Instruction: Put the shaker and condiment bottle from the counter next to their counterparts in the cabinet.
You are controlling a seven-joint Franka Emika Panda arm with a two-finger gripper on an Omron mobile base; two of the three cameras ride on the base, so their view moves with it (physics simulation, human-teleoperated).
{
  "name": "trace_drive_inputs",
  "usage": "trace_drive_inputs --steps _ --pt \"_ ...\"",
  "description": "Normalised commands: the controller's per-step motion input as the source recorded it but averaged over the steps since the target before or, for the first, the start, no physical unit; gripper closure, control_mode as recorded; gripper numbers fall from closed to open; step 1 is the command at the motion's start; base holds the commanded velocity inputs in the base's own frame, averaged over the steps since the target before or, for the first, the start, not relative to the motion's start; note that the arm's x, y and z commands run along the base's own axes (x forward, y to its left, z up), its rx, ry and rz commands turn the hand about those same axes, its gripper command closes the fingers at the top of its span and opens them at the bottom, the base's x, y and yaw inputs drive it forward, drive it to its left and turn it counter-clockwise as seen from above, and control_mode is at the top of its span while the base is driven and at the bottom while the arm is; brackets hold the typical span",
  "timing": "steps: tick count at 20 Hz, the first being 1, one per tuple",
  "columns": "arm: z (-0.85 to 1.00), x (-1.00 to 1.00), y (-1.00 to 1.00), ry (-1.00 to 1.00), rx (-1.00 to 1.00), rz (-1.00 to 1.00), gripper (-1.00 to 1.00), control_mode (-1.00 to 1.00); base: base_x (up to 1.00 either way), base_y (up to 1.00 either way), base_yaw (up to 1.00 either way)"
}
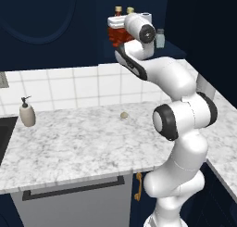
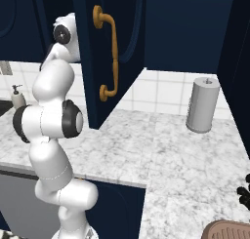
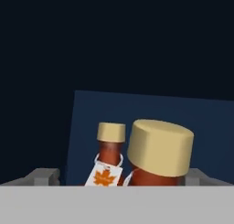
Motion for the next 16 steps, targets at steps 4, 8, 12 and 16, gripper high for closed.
trace_drive_inputs --steps 4,8,12,16 --pt "0.00 0.00 0.00 0.00 -0.01 0.07 -1.00 -1.00 0.00 0.00 0.00" --pt "0.00 0.00 -0.02 0.00 -0.02 0.08 -1.00 -1.00 0.00 0.00 0.00" --pt "0.00 -0.29 -0.45 -0.02 0.00 0.03 -1.00 -1.00 0.00 0.00 0.00" --pt "0.00 -0.31 -0.47 -0.02 0.00 0.01 -1.00 -1.00 0.00 0.00 0.00"
